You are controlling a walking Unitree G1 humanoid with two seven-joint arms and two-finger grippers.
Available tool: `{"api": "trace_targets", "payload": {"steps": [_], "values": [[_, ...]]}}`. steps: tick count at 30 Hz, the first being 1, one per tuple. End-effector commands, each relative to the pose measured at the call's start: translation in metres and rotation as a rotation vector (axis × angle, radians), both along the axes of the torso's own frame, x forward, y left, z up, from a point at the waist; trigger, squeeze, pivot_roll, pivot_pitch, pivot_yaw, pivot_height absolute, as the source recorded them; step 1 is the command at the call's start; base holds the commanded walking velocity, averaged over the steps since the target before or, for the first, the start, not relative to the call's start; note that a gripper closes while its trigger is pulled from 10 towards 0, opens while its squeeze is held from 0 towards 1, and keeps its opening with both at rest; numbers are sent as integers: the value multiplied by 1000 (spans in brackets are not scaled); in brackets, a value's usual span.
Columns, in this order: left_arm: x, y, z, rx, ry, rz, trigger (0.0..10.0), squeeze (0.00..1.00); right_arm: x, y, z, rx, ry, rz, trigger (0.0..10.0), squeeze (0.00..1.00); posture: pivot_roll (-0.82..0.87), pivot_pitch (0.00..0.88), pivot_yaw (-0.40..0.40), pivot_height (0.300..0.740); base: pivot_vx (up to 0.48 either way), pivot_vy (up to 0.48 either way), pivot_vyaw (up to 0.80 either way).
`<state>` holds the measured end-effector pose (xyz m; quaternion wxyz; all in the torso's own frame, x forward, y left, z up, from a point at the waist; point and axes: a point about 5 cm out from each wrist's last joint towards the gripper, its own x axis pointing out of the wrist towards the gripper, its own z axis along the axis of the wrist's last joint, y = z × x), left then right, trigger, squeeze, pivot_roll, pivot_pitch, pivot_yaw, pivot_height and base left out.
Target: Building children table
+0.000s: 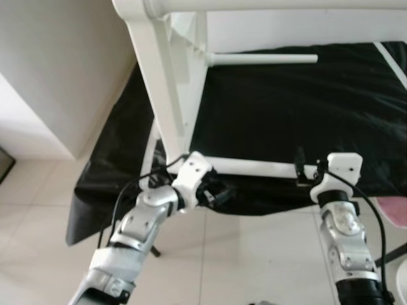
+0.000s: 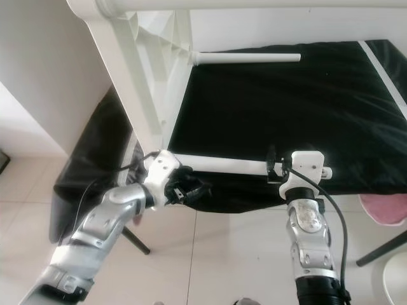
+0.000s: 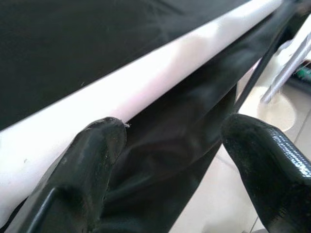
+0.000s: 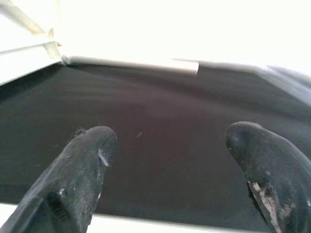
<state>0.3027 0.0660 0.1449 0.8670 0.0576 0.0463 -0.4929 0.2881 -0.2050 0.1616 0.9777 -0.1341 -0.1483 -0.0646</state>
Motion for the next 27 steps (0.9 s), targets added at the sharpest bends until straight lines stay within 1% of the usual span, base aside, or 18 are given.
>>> {"api": "trace_targets", "payload": {"steps": [1, 2, 3, 4, 5, 6, 7, 8, 10, 13, 14, 17, 18, 20, 24, 26, 27], "values": [[-4, 6, 0, -28, 30, -2, 10000, 0, 1, 16, 19, -188, -97, 15, 10000, 0, -77, 45, 79, 740, 0, 0, 0], [-4, 6, 0, -28, 30, -2, 10000, 0, 1, 16, 19, -188, -97, 15, 10000, 0, -77, 45, 79, 740, 0, 0, 0], [-5, 7, -1, -25, 31, -7, 10000, 0, -1, 24, 30, -263, -170, 20, 10000, 0, -70, 38, 75, 740, 0, 0, 0], [-5, 7, -2, -19, 30, -5, 10000, 0, -2, 29, 37, -295, -217, 24, 10000, 0, -70, 38, 75, 740, 0, 0, 0], [-5, 7, -2, -19, 30, -5, 10000, 0, -2, 29, 37, -295, -217, 24, 10000, 0, -70, 38, 75, 740, 0, 0, 0], [-2, 8, -3, -11, 28, 15, 10000, 0, -6, 36, 51, -371, -319, -1, 10000, 0, -66, 31, 70, 740, 0, 0, 0], [-1, 9, -3, -6, 27, 29, 10000, 0, -10, 40, 60, -421, -391, -19, 10000, 0, -66, 31, 70, 740, 0, 0, 0], [-1, 9, -3, -6, 27, 29, 10000, 0, -10, 40, 60, -421, -391, -19, 10000, 0, -66, 31, 70, 740, 0, 0, 0], [3, 7, -1, -11, 15, 43, 10000, 0, -16, 52, 80, -513, -534, -47, 10000, 0, -58, 18, 61, 740, 0, 0, 0], [6, 6, 2, -18, 9, 55, 10000, 0, -20, 58, 97, -567, -660, -112, 10000, 0, -58, 11, 60, 740, 0, 0, 0], [6, 6, 2, -18, 9, 55, 10000, 0, -20, 58, 97, -567, -660, -112, 10000, 0, -58, 11, 60, 740, 0, 0, 0], [7, 5, 2, -15, 12, 63, 10000, 0, -20, 60, 116, -607, -771, -183, 10000, 0, -59, 2, 58, 740, 0, 0, 0], [7, 5, 2, -15, 12, 63, 10000, 0, -20, 60, 116, -607, -771, -183, 10000, 0, -59, 2, 58, 740, 0, 0, 0], [7, 4, 2, -14, 11, 64, 10000, 0, -21, 59, 124, -627, -821, -225, 10000, 0, -61, 1, 57, 740, 0, 0, 0], [8, 3, 2, -15, 10, 63, 10000, 0, -20, 58, 127, -631, -832, -241, 10000, 0, -62, 0, 57, 740, 0, 0, 0], [10, 0, 3, -22, 8, 64, 10000, 0, -18, 58, 133, -646, -852, -278, 10000, 0, -68, 4, 55, 740, 0, 0, 0], [11, -1, 4, -22, 6, 63, 10000, 0, -13, 58, 137, -657, -832, -274, 10000, 0, -70, 9, 54, 740, 0, 0, 0]]}}
